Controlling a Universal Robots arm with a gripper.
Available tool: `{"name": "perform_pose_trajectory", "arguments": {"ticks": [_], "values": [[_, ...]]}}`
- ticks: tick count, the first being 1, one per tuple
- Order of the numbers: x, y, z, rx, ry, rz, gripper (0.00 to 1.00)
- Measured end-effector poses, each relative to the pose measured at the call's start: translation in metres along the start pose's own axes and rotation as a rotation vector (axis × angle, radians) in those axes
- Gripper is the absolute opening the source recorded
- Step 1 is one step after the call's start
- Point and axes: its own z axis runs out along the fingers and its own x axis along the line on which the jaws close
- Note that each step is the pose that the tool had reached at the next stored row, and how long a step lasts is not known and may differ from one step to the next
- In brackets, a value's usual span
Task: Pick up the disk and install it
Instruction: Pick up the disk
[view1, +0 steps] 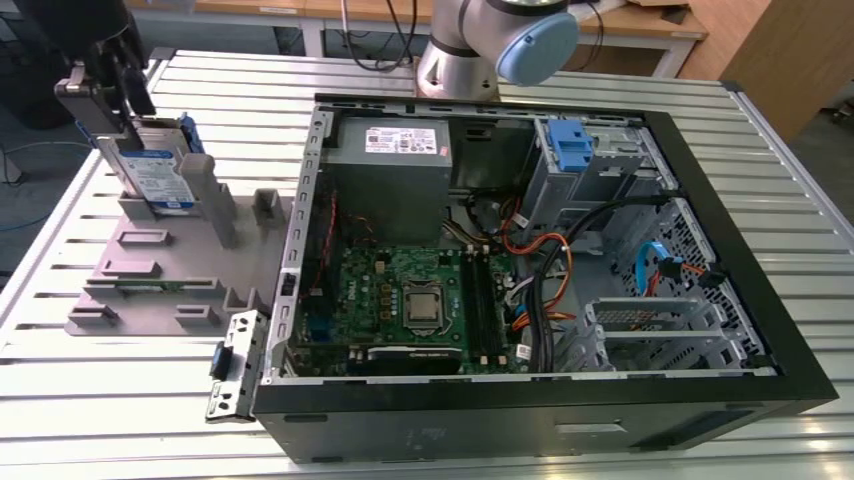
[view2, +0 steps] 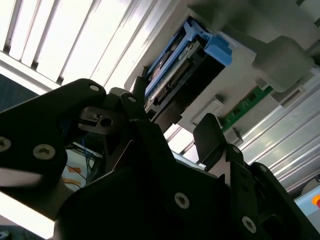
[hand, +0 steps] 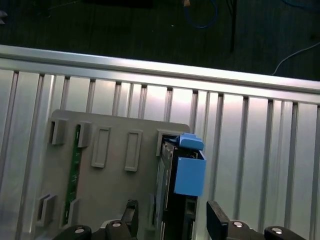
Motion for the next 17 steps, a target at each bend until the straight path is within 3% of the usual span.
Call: {"name": "perform_pose_trajectory", "arguments": {"ticks": [3,17], "values": [[0.0001,0.0002,0.0039,0.0021,0.0001,0.0,0.65],[0.0002,0.0001,0.0074,0.0026,0.0002,0.0,0.65]]}}
